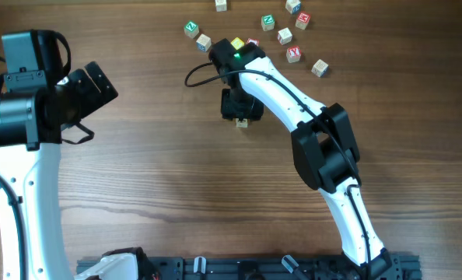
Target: Form a tower
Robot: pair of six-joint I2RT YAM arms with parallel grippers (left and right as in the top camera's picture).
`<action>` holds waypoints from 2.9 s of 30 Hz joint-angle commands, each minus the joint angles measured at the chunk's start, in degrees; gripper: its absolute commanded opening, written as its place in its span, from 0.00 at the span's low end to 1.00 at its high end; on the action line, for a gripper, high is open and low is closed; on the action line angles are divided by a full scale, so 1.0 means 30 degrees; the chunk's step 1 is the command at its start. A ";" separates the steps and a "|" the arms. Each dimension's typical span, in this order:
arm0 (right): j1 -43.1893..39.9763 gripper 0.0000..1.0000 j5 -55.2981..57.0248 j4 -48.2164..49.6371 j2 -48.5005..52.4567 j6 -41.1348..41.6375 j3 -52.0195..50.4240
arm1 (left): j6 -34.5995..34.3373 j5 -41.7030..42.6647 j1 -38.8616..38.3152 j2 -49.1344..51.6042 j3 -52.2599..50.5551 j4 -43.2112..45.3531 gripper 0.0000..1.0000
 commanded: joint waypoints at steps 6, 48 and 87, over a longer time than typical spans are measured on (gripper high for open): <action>-0.0007 0.40 -0.0248 -0.0073 0.0342 -0.0117 -0.0073 | -0.0182 -0.0102 0.0073 -0.0277 -0.0022 0.0051 1.00; -0.2448 1.00 0.4073 -0.5464 -1.4258 -0.1610 0.6470 | -0.0182 -0.0102 0.0073 -0.0277 -0.0022 0.0051 1.00; -1.1905 1.00 -0.0430 2.4188 -4.6038 -0.1967 -3.9663 | -0.0189 -0.0102 0.0073 -0.0277 -0.0022 0.0051 1.00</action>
